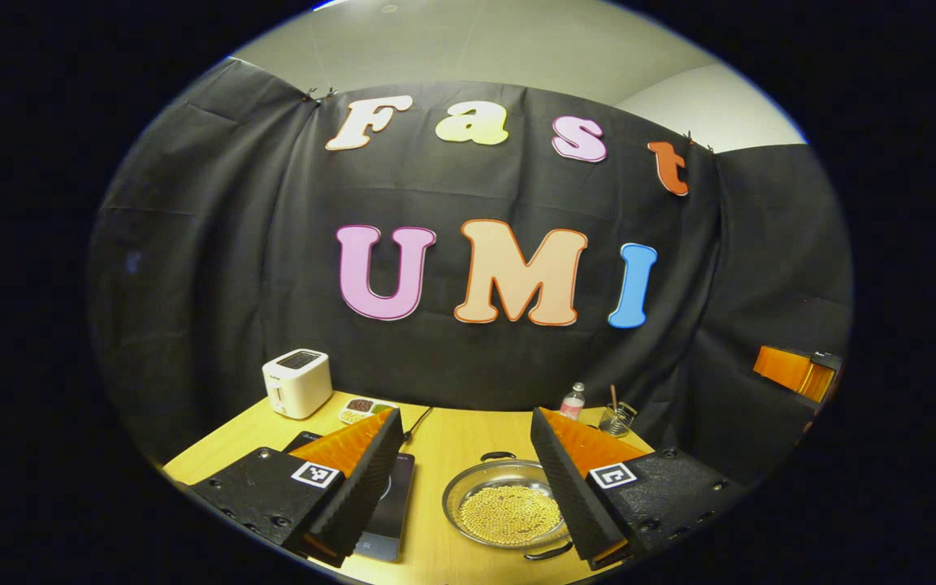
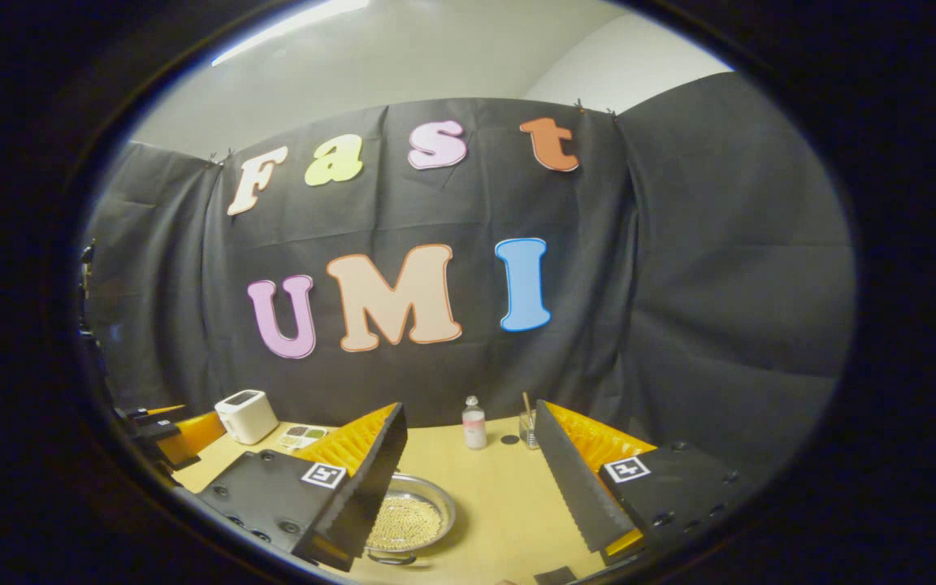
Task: First push the handle of the pot to place it horizontally, then grasp the pot with both hands and set it on the induction cooktop.
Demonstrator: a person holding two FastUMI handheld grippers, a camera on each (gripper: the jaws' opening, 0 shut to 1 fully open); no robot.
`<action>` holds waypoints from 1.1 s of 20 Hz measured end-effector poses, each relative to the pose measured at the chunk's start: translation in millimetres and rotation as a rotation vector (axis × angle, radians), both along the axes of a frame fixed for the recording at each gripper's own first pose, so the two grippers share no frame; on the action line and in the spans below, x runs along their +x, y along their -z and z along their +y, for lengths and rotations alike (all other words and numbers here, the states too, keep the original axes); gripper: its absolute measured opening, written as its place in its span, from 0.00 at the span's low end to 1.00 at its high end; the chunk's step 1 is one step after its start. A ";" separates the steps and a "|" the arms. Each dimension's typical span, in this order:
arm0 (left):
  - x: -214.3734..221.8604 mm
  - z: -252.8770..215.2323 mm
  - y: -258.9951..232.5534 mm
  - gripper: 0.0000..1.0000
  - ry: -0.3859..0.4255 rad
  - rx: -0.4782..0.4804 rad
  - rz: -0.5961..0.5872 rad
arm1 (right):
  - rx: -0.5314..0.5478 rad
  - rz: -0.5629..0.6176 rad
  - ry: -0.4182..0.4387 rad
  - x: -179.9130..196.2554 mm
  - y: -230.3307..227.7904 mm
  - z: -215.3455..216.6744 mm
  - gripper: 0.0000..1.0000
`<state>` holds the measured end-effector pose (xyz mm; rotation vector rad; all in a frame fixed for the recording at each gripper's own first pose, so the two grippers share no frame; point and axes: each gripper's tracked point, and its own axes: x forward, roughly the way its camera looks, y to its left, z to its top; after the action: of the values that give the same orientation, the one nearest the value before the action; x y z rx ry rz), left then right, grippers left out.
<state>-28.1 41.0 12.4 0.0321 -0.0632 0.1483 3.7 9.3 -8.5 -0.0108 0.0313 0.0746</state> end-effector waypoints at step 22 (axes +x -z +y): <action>-33.6 99.4 7.5 0.92 -0.059 0.054 0.031 | -0.088 0.081 -0.088 -15.5 59.7 118.6 0.46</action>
<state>-61.7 140.4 5.0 0.0904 -0.0354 0.2050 -11.8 127.9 -68.2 -0.0968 0.1152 0.1617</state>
